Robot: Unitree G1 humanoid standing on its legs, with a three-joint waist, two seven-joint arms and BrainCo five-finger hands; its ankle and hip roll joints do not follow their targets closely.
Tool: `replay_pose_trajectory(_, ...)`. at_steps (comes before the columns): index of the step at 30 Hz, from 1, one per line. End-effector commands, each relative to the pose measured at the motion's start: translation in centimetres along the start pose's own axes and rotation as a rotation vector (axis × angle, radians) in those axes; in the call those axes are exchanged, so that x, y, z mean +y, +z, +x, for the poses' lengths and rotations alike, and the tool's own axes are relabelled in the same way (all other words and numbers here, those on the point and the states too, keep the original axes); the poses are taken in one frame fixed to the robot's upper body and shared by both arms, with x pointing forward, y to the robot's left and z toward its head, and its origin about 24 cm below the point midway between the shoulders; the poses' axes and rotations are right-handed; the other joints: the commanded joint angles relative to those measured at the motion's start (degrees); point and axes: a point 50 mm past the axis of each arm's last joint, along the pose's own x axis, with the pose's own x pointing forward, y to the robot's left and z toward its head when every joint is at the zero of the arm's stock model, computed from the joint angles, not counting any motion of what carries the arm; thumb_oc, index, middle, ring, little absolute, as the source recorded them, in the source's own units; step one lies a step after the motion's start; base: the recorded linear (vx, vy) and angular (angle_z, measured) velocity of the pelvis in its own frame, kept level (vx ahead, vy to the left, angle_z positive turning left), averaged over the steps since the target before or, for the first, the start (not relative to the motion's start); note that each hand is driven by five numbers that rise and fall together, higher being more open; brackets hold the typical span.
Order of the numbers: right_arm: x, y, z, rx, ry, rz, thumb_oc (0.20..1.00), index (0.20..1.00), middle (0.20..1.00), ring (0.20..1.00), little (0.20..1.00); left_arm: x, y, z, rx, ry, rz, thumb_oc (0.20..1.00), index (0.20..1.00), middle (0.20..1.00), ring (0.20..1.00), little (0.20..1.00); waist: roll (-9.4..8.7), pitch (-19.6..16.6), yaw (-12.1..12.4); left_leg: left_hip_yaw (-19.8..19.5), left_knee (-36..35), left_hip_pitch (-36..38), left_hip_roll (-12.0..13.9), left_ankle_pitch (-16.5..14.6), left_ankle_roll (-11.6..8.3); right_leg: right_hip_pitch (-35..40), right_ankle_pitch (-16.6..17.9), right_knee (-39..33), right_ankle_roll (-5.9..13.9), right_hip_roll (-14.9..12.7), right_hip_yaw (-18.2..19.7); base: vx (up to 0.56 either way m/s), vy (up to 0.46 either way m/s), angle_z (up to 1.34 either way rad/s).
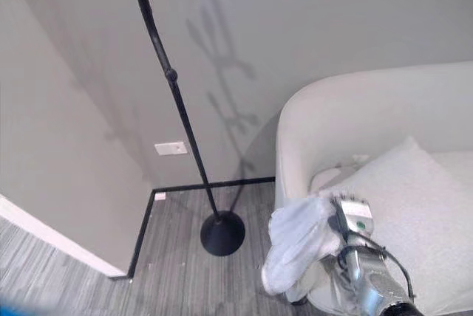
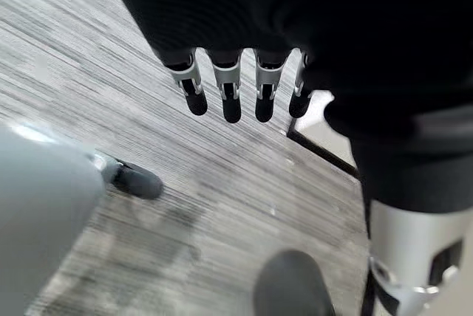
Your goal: Hang the clothes on the sofa on the clothes rack.
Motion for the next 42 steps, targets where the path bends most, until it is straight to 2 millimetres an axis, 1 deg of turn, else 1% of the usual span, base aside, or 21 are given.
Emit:
replay_pose_trajectory(1,-2.4,1.4,4.6,0.025,-0.18,0.094,0.2,0.2,0.2,0.2,0.2,0.5,3.1,0.9,-0.09,0.0,0.096,1.0,1.0,1.0,1.0,1.0,-2.68,2.22,0.43,1.27,-0.02,3.3,-1.55,-5.0,2.9,4.39,9.29,-12.16,4.51,-2.02,8.83,0.01,0.086,-0.18)
replay_pose_trajectory(3,-3.0,1.9,5.3,0.028,-0.203,0.145,0.2,0.2,0.2,0.2,0.2,0.2,3.2,0.9,-0.095,-0.017,0.112,1.0,1.0,1.0,1.0,1.0,-3.41,1.67,0.55,1.76,-0.02,4.07,-1.93,-5.39,3.23,4.98,9.83,-12.69,4.74,-2.07,9.37,0.0,0.062,-0.16)
replay_pose_trajectory(4,-3.2,2.2,5.6,0.03,-0.211,0.171,0.2,0.2,0.2,0.2,0.2,-0.1,3.3,0.9,-0.101,-0.03,0.118,1.0,1.0,1.0,1.0,1.0,-3.82,1.32,0.54,1.98,-0.02,4.35,-2.07,-5.54,3.41,5.28,10.08,-12.91,4.86,-2.16,9.39,0.0,0.074,-0.17)
replay_pose_trajectory(5,-3.5,3.0,6.1,0.027,-0.22,0.219,0.2,0.2,0.2,0.2,0.2,-0.9,3.6,0.8,-0.117,-0.064,0.123,1.0,1.0,1.0,1.0,1.0,-4.4,0.9,0.59,2.35,-0.02,4.97,-2.43,-5.84,3.73,5.81,10.5,-13.26,5.02,-2.16,9.66,0.0,0.054,-0.14)
replay_pose_trajectory(6,-3.5,3.0,6.1,0.027,-0.22,0.219,0.2,0.2,0.2,0.2,0.2,-0.9,3.6,0.8,-0.117,-0.064,0.123,1.0,1.0,1.0,1.0,1.0,-4.41,0.95,0.62,2.39,-0.02,5.03,-2.45,-5.85,3.74,5.86,10.51,-13.29,5.03,-2.17,9.7,-0.01,0.057,-0.19)
replay_pose_trajectory(9,-3.8,5.2,6.9,-0.006,-0.228,0.315,0.2,0.2,0.2,0.2,0.2,-2.4,4.3,0.6,-0.152,-0.13,0.15,1.0,1.0,1.0,1.0,1.0,-5.2,0.52,0.46,3.14,-0.02,5.72,-2.84,-6.25,4.17,6.32,11.22,-13.87,5.2,-2.14,10.44,-0.02,0.044,-0.15)
replay_pose_trajectory(10,-4.0,6.3,7.1,-0.024,-0.233,0.356,0.2,0.2,0.2,0.2,0.2,-3.2,4.8,0.5,-0.171,-0.157,0.161,1.0,1.0,1.0,1.0,1.0,-5.36,0.35,0.39,3.43,-0.02,5.93,-2.96,-6.33,4.28,6.47,11.44,-14.02,5.29,-2.14,10.49,-0.03,0.042,-0.1)
replay_pose_trajectory(14,-4.7,9.3,7.4,-0.074,-0.244,0.498,0.2,0.2,0.2,0.2,0.2,-5.1,6.4,0.0,-0.248,-0.226,0.166,1.0,1.0,1.0,1.0,1.0,-6.16,-0.24,0.33,4.16,-0.02,6.82,-3.34,-6.77,4.67,7.04,12.12,-14.61,5.4,-2.1,11.3,-0.02,0.03,-0.16)
replay_pose_trajectory(17,-5.9,11.9,7.6,-0.147,-0.266,0.598,0.2,0.2,0.2,0.2,0.2,-6.3,7.9,-0.5,-0.318,-0.263,0.192,1.0,1.0,1.0,1.0,1.0,-6.71,-0.53,0.23,4.69,-0.02,7.35,-3.44,-6.99,4.83,7.21,12.3,-14.78,5.36,-1.96,11.81,-0.02,0.01,-0.13)
replay_pose_trajectory(18,-6.2,13.1,7.5,-0.18,-0.263,0.643,0.2,0.2,0.2,0.2,0.2,-6.8,8.5,-0.6,-0.348,-0.267,0.209,1.0,1.0,1.0,1.0,1.0,-6.92,-0.66,0.2,4.88,-0.02,7.58,-3.44,-7.06,4.86,7.34,12.28,-14.88,5.3,-1.9,12.01,-0.01,-0.003,-0.11)
replay_pose_trajectory(20,-6.8,14.6,7.3,-0.224,-0.263,0.701,0.2,0.2,0.2,0.2,0.2,-7.3,9.2,-0.9,-0.382,-0.266,0.226,1.0,1.0,1.0,1.0,1.0,-7.24,-0.82,0.23,5.25,-0.02,8.08,-3.44,-7.25,4.88,7.55,12.19,-15.06,5.26,-1.85,12.29,0.0,-0.004,-0.16)
replay_pose_trajectory(25,-8.5,19.4,6.0,-0.372,-0.235,0.911,0.2,0.2,0.2,0.2,0.2,-8.8,10.2,-1.1,-0.454,-0.23,0.354,1.0,1.0,1.0,1.0,1.0,-8.01,-1.31,0.16,5.81,-0.02,8.61,-3.3,-7.32,4.8,7.8,12.17,-15.45,4.98,-1.51,12.72,-0.02,-0.013,-0.08)
replay_pose_trajectory(27,-9.3,21.2,5.4,-0.433,-0.227,0.981,0.2,0.2,0.2,0.2,0.2,-9.3,10.2,-1.2,-0.468,-0.204,0.404,1.0,1.0,1.0,1.0,1.0,-8.27,-1.5,0.25,5.93,-0.02,8.84,-3.17,-7.31,4.76,7.87,12.09,-15.51,4.82,-1.4,12.76,-0.01,-0.01,-0.02)
replay_pose_trajectory(31,-10.8,23.3,5.1,-0.505,-0.26,1.025,0.2,0.2,0.2,0.2,0.2,-10.3,10.3,-1.5,-0.507,-0.18,0.446,1.0,1.0,1.0,1.0,1.0,-8.73,-1.81,0.75,5.8,-0.02,9.18,-3.04,-7.39,4.73,8.19,11.97,-15.52,4.71,-1.29,12.41,0.0,0.0,0.0)
replay_pose_trajectory(32,-10.8,23.3,5.1,-0.505,-0.261,1.025,0.2,0.2,0.2,0.2,0.2,-10.3,10.3,-1.5,-0.507,-0.18,0.446,1.0,1.0,1.0,1.0,1.0,-8.72,-1.8,0.74,5.8,-0.02,9.19,-3.04,-7.39,4.73,8.2,11.97,-15.52,4.71,-1.29,12.41,0.0,0.0,0.0)
replay_pose_trajectory(33,-11.4,23.7,5.3,-0.512,-0.281,1.044,0.2,0.2,0.2,0.2,0.2,-10.6,10.3,-1.6,-0.514,-0.181,0.45,1.0,1.0,1.0,1.0,1.0,-8.87,-1.92,0.93,5.71,-0.02,9.24,-3.02,-7.37,4.74,8.28,12.0,-15.49,4.68,-1.29,12.34,0.0,0.0,0.0)
replay_pose_trajectory(34,-13.0,25.0,6.0,-0.54,-0.322,1.082,0.2,0.2,0.2,0.2,0.2,-11.0,10.5,-1.6,-0.533,-0.183,0.486,1.0,1.0,1.0,1.0,1.0,-9.34,-2.24,1.28,5.41,-0.02,9.32,-3.0,-7.31,4.69,8.51,11.94,-15.42,4.58,-1.27,12.33,0.0,0.0,0.0)
replay_pose_trajectory(36,-13.0,25.1,6.0,-0.54,-0.323,1.082,0.2,0.2,0.2,0.2,0.2,-11.1,10.5,-1.6,-0.534,-0.183,0.486,1.0,1.0,1.0,1.0,1.0,-9.35,-2.18,1.26,5.39,-0.02,9.33,-3.0,-7.3,4.69,8.52,11.93,-15.41,4.58,-1.28,12.32,0.0,0.0,0.0)
replay_pose_trajectory(37,-13.9,25.7,6.2,-0.557,-0.341,1.104,0.2,0.2,0.2,0.2,0.2,-11.2,10.6,-1.6,-0.546,-0.175,0.512,1.0,1.0,1.0,1.0,1.0,-9.49,-2.38,1.38,5.32,-0.02,9.37,-2.95,-7.26,4.63,8.57,11.87,-15.33,4.54,-1.28,12.2,0.0,0.0,0.0)
replay_pose_trajectory(42,-16.1,27.4,6.3,-0.617,-0.372,1.162,0.2,0.2,0.2,0.2,0.2,-11.6,11.2,-1.5,-0.577,-0.155,0.587,1.0,1.0,1.0,1.0,1.0,-9.83,-2.87,1.21,5.19,-0.02,9.57,-2.81,-7.23,4.58,8.67,11.8,-15.11,4.43,-1.2,12.16,0.0,0.0,0.01)
